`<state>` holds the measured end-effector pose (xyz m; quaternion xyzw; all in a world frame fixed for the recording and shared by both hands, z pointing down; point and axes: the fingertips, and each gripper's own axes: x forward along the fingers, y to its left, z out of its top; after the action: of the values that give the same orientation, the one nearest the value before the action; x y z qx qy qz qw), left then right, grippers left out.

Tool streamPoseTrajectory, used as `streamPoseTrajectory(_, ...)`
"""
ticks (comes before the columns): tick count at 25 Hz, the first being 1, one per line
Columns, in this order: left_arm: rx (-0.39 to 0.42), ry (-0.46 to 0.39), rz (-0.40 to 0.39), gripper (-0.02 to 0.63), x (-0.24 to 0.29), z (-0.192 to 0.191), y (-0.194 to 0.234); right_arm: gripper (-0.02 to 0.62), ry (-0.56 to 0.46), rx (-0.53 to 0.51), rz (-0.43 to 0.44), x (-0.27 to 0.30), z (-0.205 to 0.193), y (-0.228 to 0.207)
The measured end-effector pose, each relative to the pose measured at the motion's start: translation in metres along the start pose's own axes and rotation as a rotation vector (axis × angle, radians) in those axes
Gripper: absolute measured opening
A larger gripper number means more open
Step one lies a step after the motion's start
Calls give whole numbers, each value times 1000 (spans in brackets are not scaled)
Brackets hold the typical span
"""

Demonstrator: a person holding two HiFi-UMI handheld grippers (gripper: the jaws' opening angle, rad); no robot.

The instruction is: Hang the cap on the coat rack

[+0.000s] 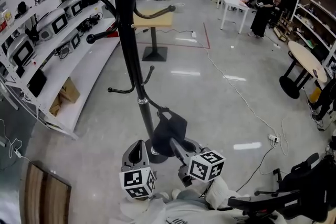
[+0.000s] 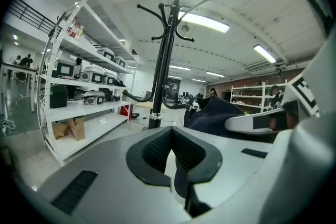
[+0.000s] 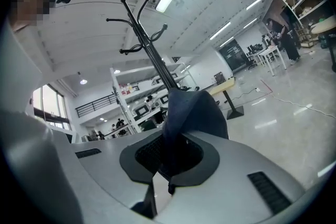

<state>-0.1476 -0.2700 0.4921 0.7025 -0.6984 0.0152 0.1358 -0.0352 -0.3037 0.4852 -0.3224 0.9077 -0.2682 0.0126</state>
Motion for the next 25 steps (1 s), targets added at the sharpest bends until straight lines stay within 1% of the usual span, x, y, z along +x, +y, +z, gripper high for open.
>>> streamPoseTrajectory(7,9,3,34,3,2,3,9,29,7,64,32,15,1,-7)
streamPoseTrajectory(12,8,4,66,3,2,2,16,29,17,128,52,26,0,-16)
streamPoseTrajectory(18,17,1,98,3,3,2,18,29,29,124,59,32,-2,-24)
streamPoseTrajectory(25,12,12,116,3,9,-3,18,29,52,126,54,41,-6,-37)
